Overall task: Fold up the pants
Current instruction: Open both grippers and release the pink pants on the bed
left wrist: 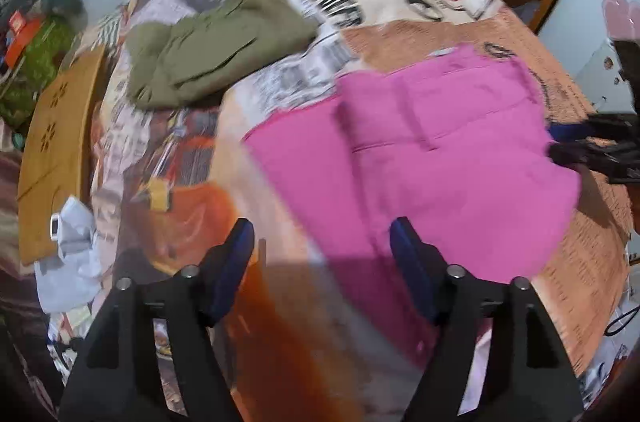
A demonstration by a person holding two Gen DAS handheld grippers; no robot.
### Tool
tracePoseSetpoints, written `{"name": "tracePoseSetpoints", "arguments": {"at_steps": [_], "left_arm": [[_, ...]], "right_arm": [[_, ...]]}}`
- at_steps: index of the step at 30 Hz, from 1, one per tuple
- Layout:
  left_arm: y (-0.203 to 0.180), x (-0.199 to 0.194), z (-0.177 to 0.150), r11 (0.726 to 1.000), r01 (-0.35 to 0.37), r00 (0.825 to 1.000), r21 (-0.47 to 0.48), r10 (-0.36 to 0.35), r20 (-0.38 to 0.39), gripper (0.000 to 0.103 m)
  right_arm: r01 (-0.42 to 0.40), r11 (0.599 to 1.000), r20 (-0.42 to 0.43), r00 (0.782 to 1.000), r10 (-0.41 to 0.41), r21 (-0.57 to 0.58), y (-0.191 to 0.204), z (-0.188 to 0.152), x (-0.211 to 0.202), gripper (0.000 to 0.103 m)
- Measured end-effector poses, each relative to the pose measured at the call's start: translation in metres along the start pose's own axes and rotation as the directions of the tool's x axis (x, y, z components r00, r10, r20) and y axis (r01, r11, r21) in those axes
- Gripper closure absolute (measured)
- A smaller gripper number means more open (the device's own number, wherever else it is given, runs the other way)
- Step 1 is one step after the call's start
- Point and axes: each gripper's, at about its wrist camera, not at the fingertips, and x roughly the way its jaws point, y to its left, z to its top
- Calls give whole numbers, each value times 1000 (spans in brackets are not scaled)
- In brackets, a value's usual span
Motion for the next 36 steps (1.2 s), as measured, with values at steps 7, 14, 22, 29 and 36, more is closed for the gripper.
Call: {"name": "tracePoseSetpoints", "arguments": {"at_steps": [7,14,22,29,36], "left_arm": [[26,-1,-7,996,6,1000,-87,-8,-24,34],[-2,-49,5,998,59,993,-34,-55,103,34],[-47,-21,-16,993,2,999,117,-5,33,31],[-24,-20,-27,999,37,999,17,-37,11,29],[4,-20,-35,990,73,997,-121,-70,23,29]], "right_arm": [[8,1000,18,1000,-7,-27,19,-11,-8,58],[80,994,159,985,-68,-74,37,4,-36,58],[44,992,62,997,-37,-121,51,-4,9,54],[61,994,79,995,-54,-90,43,-11,-4,54],[71,997,87,994,-70,-9,21,-21,-13,46]]}}
